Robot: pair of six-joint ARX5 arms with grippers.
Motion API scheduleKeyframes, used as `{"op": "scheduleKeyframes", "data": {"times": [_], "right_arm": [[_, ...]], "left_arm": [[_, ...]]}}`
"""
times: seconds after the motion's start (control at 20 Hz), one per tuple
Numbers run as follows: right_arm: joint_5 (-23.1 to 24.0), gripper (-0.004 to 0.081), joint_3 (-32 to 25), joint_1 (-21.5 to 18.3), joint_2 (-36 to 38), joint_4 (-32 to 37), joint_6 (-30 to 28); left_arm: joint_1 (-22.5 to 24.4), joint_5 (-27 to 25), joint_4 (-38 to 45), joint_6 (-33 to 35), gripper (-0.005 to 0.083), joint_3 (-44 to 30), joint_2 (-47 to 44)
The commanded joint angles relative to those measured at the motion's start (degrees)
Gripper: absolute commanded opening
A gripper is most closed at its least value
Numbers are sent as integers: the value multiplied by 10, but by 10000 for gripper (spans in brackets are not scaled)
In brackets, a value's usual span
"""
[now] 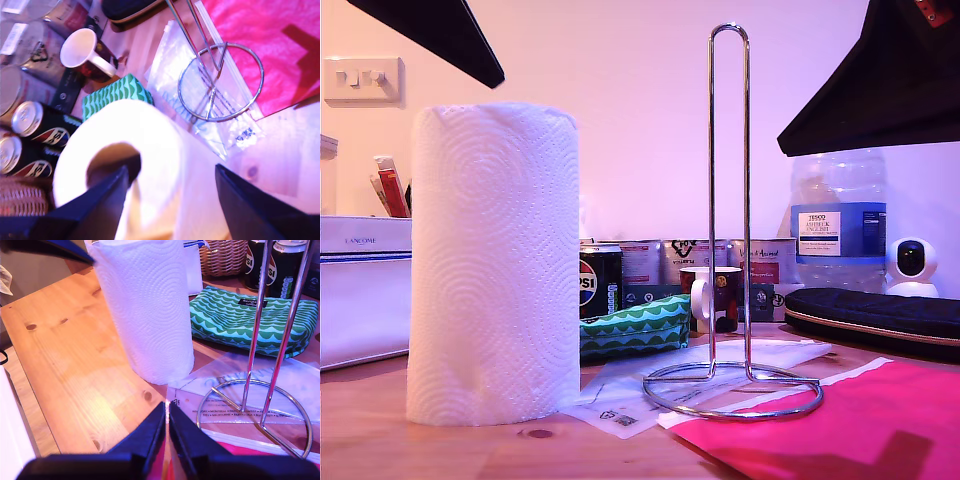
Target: Insert the paper towel roll into the metallic stand.
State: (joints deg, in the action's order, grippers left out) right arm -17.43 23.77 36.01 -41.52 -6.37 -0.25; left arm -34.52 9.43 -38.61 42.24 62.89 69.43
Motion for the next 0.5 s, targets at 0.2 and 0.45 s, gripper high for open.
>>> {"op": "scheduleKeyframes", "data": {"times": [0.2, 0.45], "right_arm": [[1, -12, -8, 0, -3, 8, -2], [57, 32, -8, 0, -27, 17, -63]], "left_arm": [[6, -10, -6, 2, 455, 20, 34], [8, -9, -31, 2, 161, 21, 34]]}}
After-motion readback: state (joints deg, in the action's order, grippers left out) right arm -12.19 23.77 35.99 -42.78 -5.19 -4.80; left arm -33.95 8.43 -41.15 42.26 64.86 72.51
